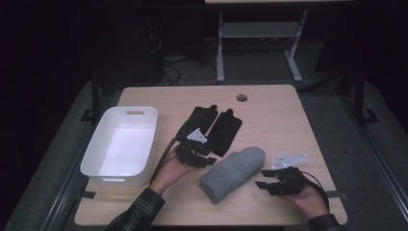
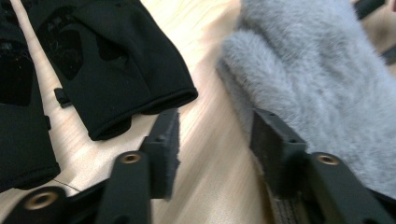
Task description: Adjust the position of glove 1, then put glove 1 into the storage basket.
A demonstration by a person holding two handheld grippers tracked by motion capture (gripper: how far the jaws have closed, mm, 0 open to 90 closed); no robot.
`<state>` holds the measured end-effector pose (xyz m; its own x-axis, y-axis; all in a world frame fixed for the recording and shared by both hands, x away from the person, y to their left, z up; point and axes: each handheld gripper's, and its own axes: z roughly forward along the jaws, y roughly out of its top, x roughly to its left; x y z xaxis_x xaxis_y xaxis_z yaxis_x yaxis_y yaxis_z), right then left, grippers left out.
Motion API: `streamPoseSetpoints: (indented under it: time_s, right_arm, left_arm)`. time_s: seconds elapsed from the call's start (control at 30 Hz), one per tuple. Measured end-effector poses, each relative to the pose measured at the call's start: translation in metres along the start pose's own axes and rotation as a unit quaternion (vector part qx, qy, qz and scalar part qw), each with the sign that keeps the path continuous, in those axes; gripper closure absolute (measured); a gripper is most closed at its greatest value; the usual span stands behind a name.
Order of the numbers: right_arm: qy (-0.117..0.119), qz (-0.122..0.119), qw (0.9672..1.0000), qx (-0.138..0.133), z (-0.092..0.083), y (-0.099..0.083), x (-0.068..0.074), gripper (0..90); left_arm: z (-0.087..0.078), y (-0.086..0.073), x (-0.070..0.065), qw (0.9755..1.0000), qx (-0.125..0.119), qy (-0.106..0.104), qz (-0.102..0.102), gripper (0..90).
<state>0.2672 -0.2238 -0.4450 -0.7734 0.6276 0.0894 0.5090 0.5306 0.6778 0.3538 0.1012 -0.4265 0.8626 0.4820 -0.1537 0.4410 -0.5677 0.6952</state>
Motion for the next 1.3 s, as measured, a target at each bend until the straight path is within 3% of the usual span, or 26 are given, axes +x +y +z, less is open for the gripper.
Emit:
streamPoseSetpoints:
  time_s: [0.13, 0.27, 0.4, 0.67, 0.87, 1.1, 1.3]
  right_arm:
    - [-0.041, 0.011, 0.9991, 0.004, -0.005, -0.011, -0.013, 32.6]
    - [-0.064, 0.043, 0.997, 0.005, -0.009, -0.02, -0.027, 26.5]
    - [-0.08, 0.06, 0.995, -0.005, -0.012, -0.023, -0.039, 21.5]
    - [-0.1, 0.07, 0.9925, 0.003, -0.008, -0.026, -0.046, 16.1]
    - [-0.102, 0.082, 0.9914, 0.005, -0.006, -0.028, -0.049, 14.1]
    - [-0.105, 0.09, 0.9903, 0.011, -0.005, -0.029, -0.05, 13.6]
    - [-0.111, 0.087, 0.99, 0.014, -0.002, -0.031, -0.051, 12.2]
  left_arm:
    - [-0.005, 0.006, -0.002, 0.9998, -0.012, -0.016, -0.006, 36.3]
    - [-0.007, 0.01, -0.006, 0.9996, -0.017, -0.022, 0.0, 28.0]
    - [-0.008, 0.019, -0.013, 0.9987, -0.03, -0.041, 0.0, 22.8]
    - [0.0, 0.037, -0.025, 0.9983, -0.035, -0.045, 0.015, 17.5]
    - [0.021, 0.04, -0.031, 0.9985, -0.017, -0.049, 0.018, 14.6]
    - [0.038, 0.039, -0.028, 0.9988, 0.006, -0.047, 0.015, 14.2]
    - [0.052, 0.033, -0.03, 0.9979, 0.033, -0.052, 0.018, 13.6]
